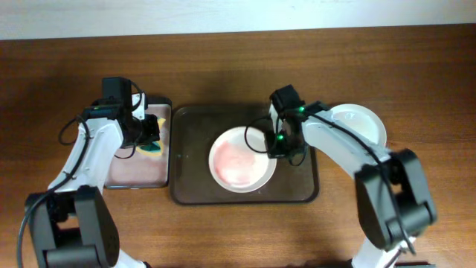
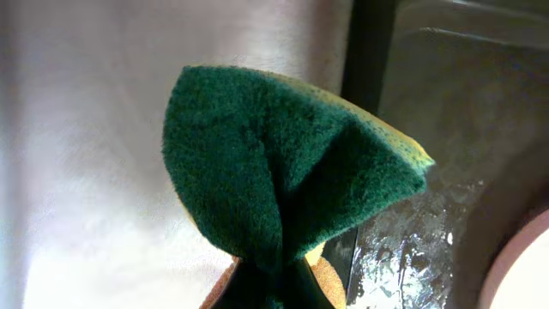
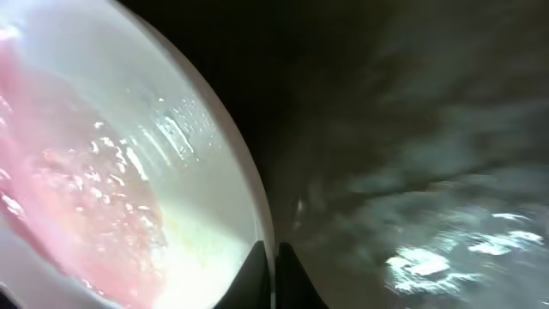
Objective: Clean dirty plates on tray and stack at the side
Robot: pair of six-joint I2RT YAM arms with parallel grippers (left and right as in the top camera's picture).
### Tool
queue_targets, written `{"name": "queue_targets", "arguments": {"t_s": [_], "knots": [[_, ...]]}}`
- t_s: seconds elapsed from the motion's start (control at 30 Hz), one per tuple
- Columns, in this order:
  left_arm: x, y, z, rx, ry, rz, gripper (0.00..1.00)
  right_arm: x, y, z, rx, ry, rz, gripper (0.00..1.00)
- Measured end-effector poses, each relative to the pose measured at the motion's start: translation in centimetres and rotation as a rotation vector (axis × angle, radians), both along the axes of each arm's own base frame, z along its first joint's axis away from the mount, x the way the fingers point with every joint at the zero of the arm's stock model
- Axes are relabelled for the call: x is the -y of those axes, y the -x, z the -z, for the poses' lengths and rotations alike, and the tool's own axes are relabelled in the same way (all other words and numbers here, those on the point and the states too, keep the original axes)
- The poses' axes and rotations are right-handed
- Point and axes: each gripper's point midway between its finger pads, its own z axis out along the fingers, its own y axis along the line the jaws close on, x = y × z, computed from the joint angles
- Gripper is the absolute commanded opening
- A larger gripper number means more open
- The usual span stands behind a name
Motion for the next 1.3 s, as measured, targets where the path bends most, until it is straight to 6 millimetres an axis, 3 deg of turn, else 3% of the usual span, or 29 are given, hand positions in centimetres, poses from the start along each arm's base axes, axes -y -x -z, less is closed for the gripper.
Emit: {"name": "queue_targets", "arguments": {"t_s": [0.2,0.3,0.4,0.67,0.77,1.3], "knots": [[0.7,-0.7,2.8,-0.023,0.03,0.097,0.0,3.7,-2.7,-7.9,0.293,0.157,0.067,0.04],[0.6,-0.6,4.0,-0.046,0.021,0.104,0.0,5.7,-3.3,-10.3,0.399,0.274,0.105,0.04],[0.0,-0.2,5.1,-0.083,-0.012,0.096,0.02,6.4,-3.6,-11.9,0.492,0.421,0.084,0.04],[-1.0,2.1,5.6,-0.188,-0.058,0.047,0.09,4.8,-3.7,-14.5,0.656,0.614,0.013,0.04],[-1.1,3.0,5.7,-0.225,-0.06,0.04,0.19,4.4,-3.7,-15.3,0.698,0.661,-0.003,0.04],[-1.0,6.6,5.7,-0.374,-0.052,0.003,0.2,4.9,-3.6,-16.7,0.756,0.768,0.007,0.04]]}}
